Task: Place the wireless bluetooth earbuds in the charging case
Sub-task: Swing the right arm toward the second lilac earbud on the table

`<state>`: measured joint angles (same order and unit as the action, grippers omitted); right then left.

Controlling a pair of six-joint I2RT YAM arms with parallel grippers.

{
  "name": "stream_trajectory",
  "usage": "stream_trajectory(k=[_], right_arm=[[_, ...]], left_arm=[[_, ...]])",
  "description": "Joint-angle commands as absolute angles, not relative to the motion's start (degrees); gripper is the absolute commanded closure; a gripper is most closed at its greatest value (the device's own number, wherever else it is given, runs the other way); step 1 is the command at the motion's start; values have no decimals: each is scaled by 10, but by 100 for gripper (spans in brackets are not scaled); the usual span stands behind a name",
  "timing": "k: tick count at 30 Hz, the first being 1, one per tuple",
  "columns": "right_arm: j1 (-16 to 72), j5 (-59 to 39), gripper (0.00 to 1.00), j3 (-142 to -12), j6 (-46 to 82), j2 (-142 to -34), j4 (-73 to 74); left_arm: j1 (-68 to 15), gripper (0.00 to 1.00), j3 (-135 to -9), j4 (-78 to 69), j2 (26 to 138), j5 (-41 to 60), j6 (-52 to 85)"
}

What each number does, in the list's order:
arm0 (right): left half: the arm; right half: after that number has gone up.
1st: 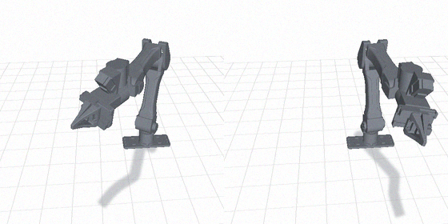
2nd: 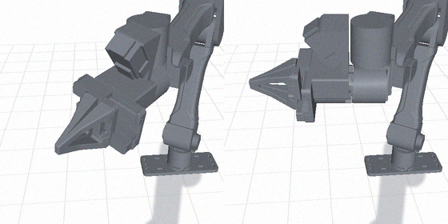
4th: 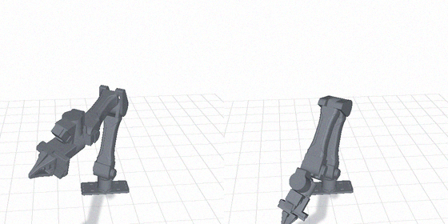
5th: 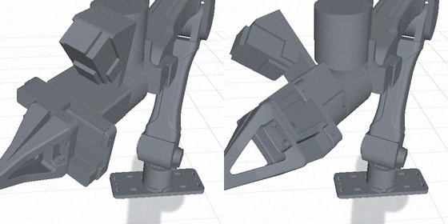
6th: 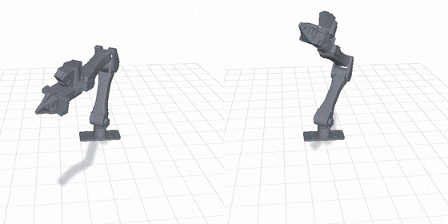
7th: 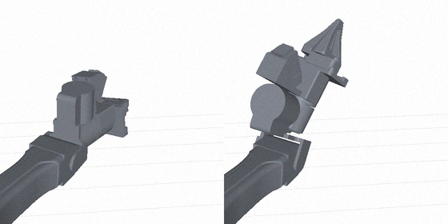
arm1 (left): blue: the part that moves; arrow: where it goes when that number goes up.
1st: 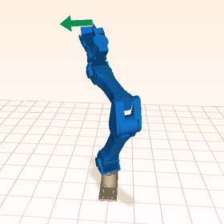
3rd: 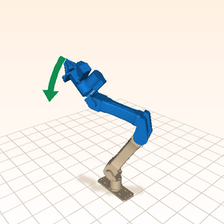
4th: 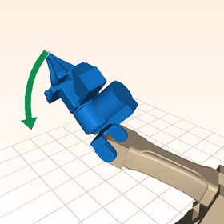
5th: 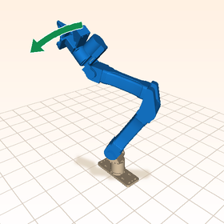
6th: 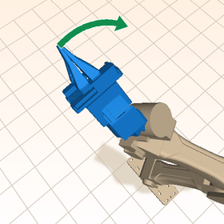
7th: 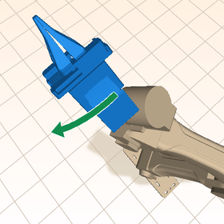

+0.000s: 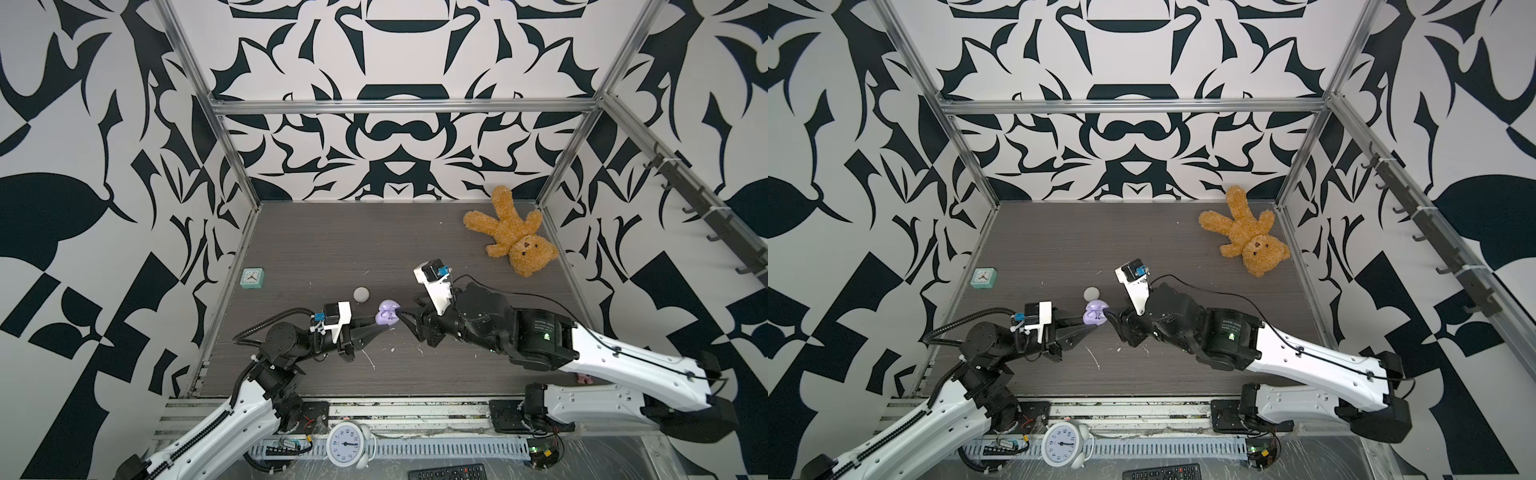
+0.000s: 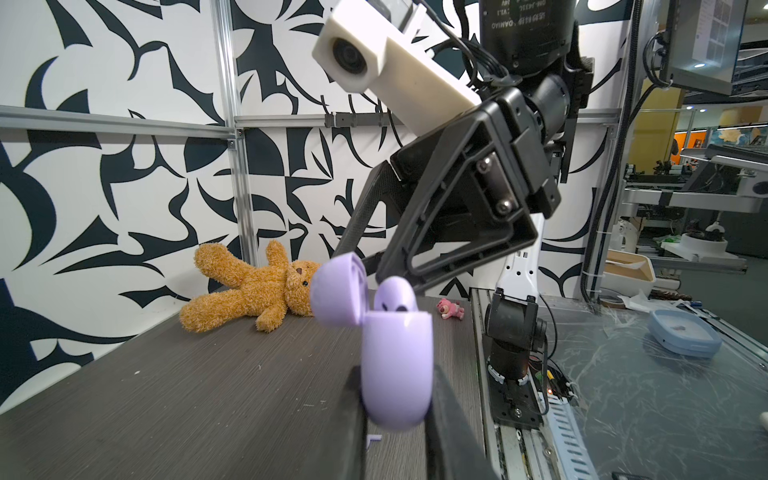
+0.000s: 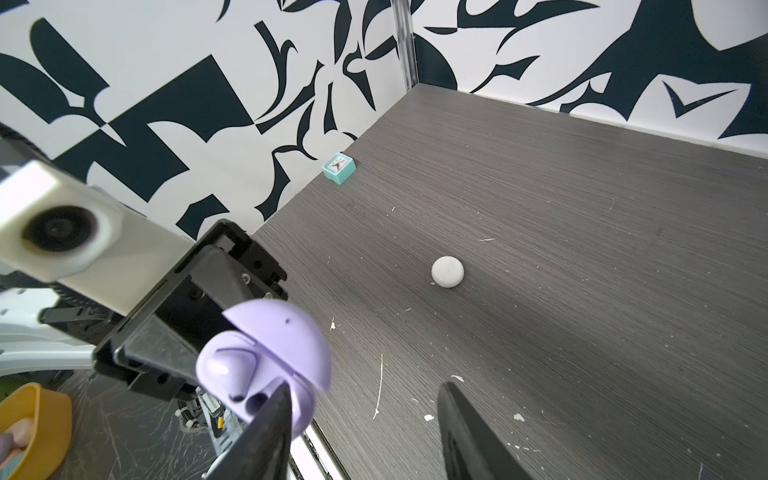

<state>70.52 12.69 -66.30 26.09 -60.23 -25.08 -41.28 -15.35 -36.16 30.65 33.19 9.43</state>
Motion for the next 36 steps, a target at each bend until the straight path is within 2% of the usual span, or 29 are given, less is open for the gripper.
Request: stream_trajectory(k=[1,4,7,9,14,19,26,29,32,36], right_arm=[[704,130,40,-680,259,-551,-265],[704,183,37,-686,283,-523,-306],[696,309,34,-676,335,-511,-385],[667,325,34,-664,366,-525,-437],[548,171,33,-600,369,-576,-467],[482,61,37,-537,356,-639,-421],[474,54,41,-556,341,-795,-436],[475,57,50,-561,337,-828,-433],[474,83,45,-564,334,-849,-438],[473,105,46,-570,328,-884,-436]], left_arm=[[-414,100,-156,-367,294,319,81],[-414,100,-156,-363,291,318,72],[-414,100,-156,-362,290,321,66],[-414,100,-156,-363,291,328,62],[-415,100,-156,-367,289,334,61],[-415,100,-156,-367,283,341,61],[-420,100,-156,-355,275,344,58],[-423,100,-156,-355,277,346,55],[-424,100,-157,-353,277,350,54],[-426,100,-158,-352,276,351,53]])
